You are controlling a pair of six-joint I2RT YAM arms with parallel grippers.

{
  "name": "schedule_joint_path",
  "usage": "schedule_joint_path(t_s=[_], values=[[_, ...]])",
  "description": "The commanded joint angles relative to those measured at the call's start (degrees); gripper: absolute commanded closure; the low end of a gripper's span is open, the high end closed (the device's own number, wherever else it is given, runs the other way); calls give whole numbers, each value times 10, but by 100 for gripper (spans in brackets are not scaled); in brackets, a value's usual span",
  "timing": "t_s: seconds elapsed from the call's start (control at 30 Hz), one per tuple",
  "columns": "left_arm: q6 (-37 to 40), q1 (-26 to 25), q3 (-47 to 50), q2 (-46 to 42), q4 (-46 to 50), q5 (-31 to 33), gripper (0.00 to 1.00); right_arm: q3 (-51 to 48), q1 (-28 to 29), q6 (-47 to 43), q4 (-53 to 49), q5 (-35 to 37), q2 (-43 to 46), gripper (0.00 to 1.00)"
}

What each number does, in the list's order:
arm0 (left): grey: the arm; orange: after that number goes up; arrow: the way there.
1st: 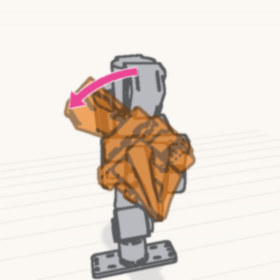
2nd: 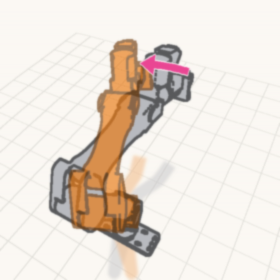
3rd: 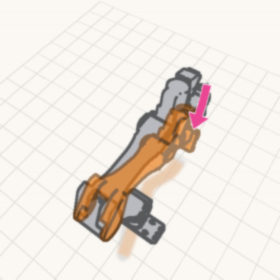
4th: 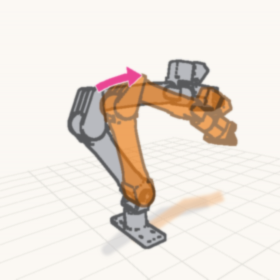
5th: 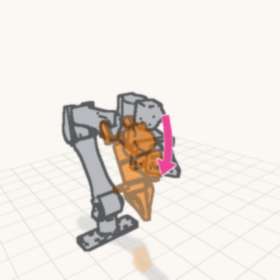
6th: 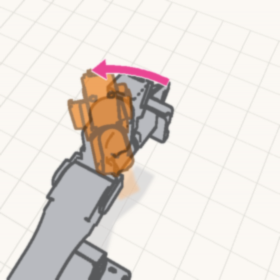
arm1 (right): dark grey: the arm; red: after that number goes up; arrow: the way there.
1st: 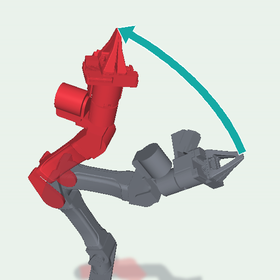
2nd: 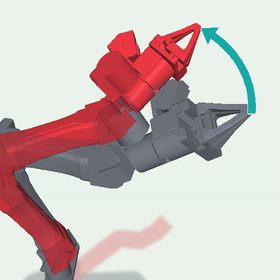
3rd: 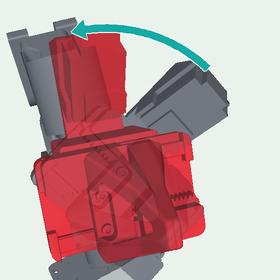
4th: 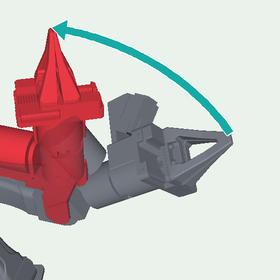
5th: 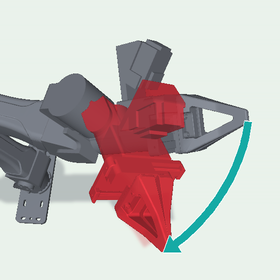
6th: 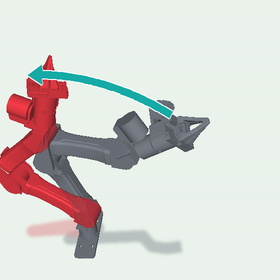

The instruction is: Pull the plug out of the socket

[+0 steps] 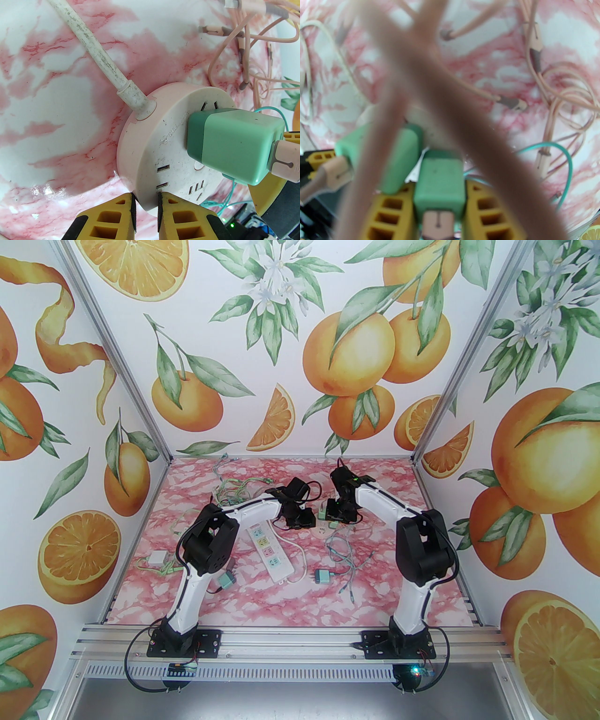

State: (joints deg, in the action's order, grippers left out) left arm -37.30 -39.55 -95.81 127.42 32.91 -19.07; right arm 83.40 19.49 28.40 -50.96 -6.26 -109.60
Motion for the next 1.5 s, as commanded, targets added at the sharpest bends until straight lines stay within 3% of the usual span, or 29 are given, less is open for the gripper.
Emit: schedule_joint_path(t_s=[0.0, 0.13, 0.33, 0.43, 0.6, 0.87, 1.23, 1.47], values=[[7, -12, 52, 68, 72, 38, 79, 15, 30, 4, 19, -61, 18, 72], [-13, 0, 82, 26, -13, -4, 76, 11, 49, 16, 35, -72, 12, 72], [-63, 16, 141, -27, -196, -87, 50, 35, 81, 26, 40, -75, -6, 72], [-66, 14, 132, -16, -217, -106, 46, 50, 90, 28, 38, -76, -16, 72], [-54, 6, 121, 9, -162, -82, 55, 55, 93, 29, 37, -77, -22, 72], [-12, -15, 48, 82, 45, 32, 66, 50, 97, 23, 28, -59, -28, 71], [-6, -36, 31, 115, 105, 84, 71, 114, 140, 8, -41, 15, -66, 72], [-13, -37, 33, 124, 121, 96, 72, 114, 130, -3, -48, 26, -50, 72]])
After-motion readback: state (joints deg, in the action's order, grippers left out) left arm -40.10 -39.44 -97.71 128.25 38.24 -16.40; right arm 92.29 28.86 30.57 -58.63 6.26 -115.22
